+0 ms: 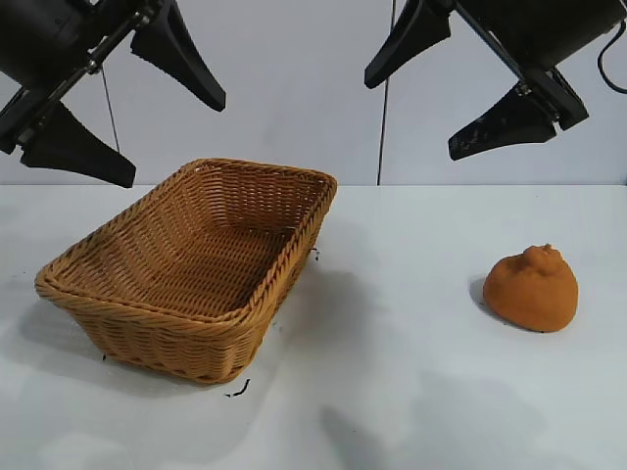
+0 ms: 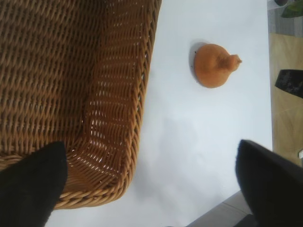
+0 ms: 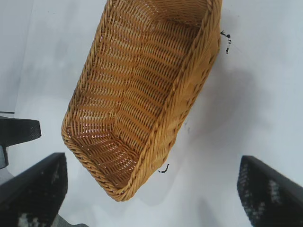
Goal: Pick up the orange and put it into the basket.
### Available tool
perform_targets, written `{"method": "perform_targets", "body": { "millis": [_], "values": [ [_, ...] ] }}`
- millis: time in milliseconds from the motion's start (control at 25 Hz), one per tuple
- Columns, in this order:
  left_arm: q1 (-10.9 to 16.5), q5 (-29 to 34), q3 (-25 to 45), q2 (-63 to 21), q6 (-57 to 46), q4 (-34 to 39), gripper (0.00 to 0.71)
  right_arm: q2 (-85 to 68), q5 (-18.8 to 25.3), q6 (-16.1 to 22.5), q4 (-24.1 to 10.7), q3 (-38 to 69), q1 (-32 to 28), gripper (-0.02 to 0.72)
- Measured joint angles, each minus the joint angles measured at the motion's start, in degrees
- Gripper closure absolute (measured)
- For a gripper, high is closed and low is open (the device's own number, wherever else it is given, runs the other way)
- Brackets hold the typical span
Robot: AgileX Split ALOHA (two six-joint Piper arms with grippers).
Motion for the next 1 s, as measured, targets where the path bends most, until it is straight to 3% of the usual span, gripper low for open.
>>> {"method": "perform_targets", "body": {
  "millis": [1000],
  "values": [
    [0.0, 0.8, 0.2, -2.4, -2.0, 0.8, 0.018, 0.0, 0.0, 0.0, -0.1, 0.0, 0.0, 0.008]
  ]
}}
